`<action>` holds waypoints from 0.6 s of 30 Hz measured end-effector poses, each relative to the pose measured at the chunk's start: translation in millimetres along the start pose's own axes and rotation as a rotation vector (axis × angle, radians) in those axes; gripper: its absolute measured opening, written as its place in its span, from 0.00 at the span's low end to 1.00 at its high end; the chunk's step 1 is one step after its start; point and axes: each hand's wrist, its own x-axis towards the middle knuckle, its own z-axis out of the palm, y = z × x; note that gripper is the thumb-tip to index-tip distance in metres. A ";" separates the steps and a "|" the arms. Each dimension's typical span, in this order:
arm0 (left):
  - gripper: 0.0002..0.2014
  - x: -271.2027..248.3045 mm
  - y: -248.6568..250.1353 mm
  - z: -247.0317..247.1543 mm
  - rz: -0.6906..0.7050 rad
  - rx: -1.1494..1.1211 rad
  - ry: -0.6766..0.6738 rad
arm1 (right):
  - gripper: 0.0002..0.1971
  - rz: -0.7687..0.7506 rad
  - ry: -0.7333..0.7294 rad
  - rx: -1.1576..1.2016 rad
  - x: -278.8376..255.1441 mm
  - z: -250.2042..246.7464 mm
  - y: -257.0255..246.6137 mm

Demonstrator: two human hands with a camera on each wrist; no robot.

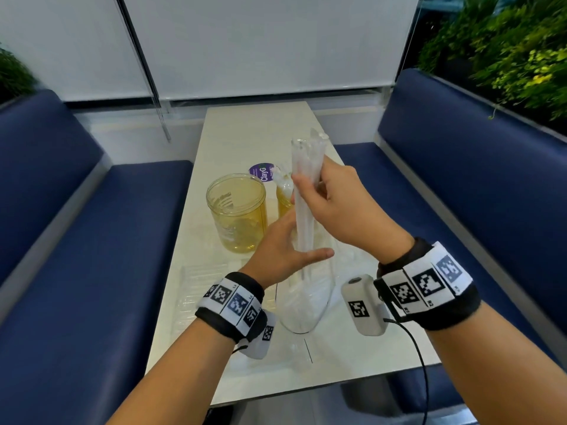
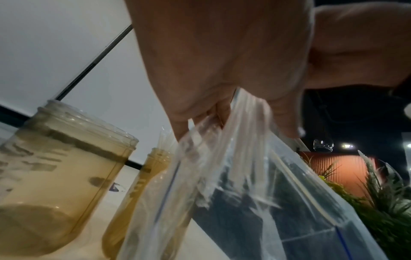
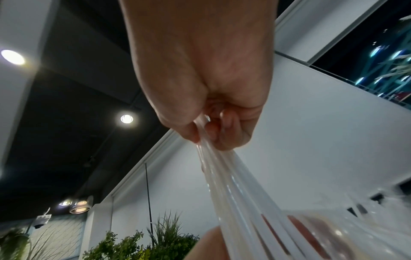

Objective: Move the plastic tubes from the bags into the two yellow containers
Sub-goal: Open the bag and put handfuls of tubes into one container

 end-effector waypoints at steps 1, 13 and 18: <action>0.29 2.7 -2.3 3.4 0.002 -0.002 0.054 | 0.07 -0.001 0.007 -0.009 2.4 2.5 -0.9; 0.18 9.3 -14.7 24.1 -0.098 -0.049 0.195 | 0.26 -0.268 0.315 -0.124 30.6 -10.0 -26.5; 0.15 13.5 -11.2 22.9 -0.112 -0.112 0.197 | 0.27 -0.268 0.086 -0.395 46.6 7.9 -20.3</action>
